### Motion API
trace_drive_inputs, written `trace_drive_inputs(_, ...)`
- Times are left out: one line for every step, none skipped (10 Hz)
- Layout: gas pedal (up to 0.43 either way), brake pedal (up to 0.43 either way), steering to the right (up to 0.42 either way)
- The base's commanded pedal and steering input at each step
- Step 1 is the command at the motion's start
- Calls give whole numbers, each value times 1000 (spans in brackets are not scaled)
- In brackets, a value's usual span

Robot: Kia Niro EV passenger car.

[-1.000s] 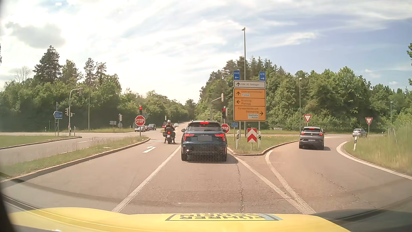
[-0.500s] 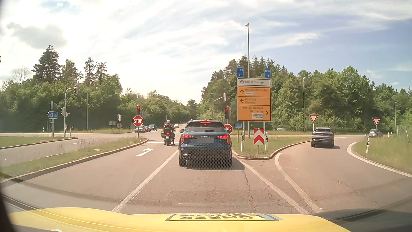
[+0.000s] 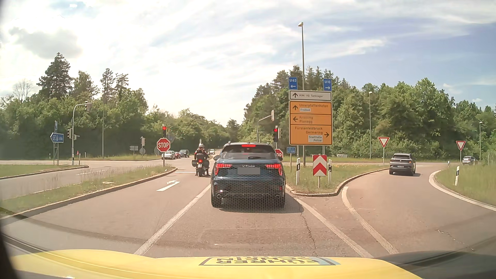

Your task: Follow the waypoints while adhering to traffic rules and regulations

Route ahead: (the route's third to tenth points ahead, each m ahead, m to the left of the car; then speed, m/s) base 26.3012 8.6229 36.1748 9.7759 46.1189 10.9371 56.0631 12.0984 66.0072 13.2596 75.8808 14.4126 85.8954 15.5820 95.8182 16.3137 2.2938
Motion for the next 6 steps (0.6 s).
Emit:
trace_drive_inputs(0,177,-21)
trace_drive_inputs(0,177,-21)
trace_drive_inputs(0,177,-21)
trace_drive_inputs(0,183,-21)
trace_drive_inputs(0,177,-21)
trace_drive_inputs(0,177,-21)
